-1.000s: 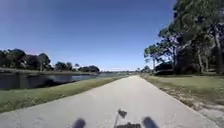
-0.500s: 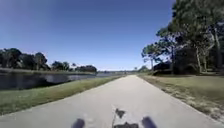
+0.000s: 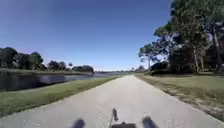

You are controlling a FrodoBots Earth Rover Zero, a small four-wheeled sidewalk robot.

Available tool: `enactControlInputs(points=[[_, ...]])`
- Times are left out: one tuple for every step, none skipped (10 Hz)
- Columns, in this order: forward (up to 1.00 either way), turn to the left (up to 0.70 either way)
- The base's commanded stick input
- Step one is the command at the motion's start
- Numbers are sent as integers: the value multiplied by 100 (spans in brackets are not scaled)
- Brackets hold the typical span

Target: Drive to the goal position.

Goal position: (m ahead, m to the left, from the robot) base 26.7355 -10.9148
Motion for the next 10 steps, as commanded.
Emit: enactControlInputs(points=[[85, 0], [85, 0], [85, 0], [85, 0], [85, 0], [85, 0], [85, 0], [85, 0], [85, 0], [85, 0]])
